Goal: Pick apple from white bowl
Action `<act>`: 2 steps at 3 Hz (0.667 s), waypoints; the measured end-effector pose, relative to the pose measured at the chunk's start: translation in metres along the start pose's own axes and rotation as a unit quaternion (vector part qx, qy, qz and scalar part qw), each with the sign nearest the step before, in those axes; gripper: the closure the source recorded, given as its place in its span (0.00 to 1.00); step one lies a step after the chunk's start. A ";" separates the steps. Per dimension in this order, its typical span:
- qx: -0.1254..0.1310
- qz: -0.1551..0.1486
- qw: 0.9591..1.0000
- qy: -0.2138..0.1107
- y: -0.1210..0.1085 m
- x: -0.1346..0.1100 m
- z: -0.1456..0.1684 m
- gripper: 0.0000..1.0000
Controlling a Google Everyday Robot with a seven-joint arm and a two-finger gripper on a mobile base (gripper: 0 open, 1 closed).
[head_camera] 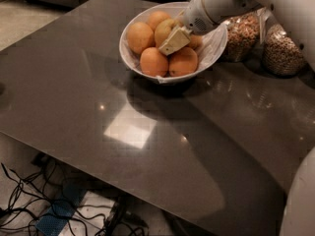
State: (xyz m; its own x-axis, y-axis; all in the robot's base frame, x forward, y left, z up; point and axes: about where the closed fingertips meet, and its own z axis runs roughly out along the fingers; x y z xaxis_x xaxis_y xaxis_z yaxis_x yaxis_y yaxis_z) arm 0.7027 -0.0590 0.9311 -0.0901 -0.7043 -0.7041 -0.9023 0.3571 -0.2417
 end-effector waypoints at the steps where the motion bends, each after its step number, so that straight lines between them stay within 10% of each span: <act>1: 0.007 0.003 1.000 -0.016 -0.002 -0.001 -0.014 1.00; 2: 0.034 -0.006 0.998 -0.043 -0.008 -0.007 -0.046 1.00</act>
Offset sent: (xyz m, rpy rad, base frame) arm -0.0183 -0.0467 0.0619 0.0965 -0.1429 -0.0377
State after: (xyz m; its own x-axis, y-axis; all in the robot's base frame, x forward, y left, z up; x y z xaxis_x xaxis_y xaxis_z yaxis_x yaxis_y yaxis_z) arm 0.6908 -0.0854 0.9682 -0.0396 -0.6549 -0.7547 -0.8725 0.3908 -0.2933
